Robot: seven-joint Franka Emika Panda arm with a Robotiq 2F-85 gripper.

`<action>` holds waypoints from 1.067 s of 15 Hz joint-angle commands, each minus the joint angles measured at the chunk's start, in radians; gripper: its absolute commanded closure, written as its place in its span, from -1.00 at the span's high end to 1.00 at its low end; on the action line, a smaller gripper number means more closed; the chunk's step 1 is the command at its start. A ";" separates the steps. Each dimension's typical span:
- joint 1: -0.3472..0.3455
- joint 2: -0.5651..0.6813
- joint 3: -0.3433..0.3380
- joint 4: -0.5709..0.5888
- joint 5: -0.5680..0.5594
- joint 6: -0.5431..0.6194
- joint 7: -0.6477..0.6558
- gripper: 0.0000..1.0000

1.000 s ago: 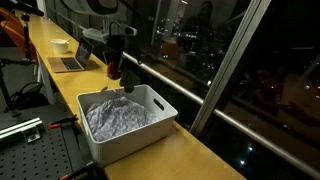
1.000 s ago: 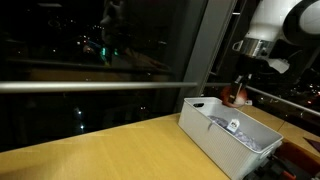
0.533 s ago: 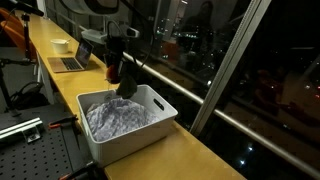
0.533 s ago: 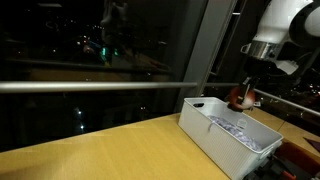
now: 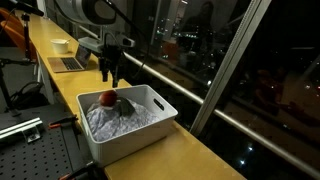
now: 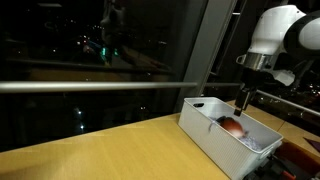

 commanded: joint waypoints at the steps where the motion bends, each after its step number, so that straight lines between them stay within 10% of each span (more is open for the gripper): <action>1: 0.007 0.025 0.007 -0.016 0.012 0.039 -0.002 1.00; 16: 0.097 0.103 0.056 0.126 -0.075 0.060 0.031 1.00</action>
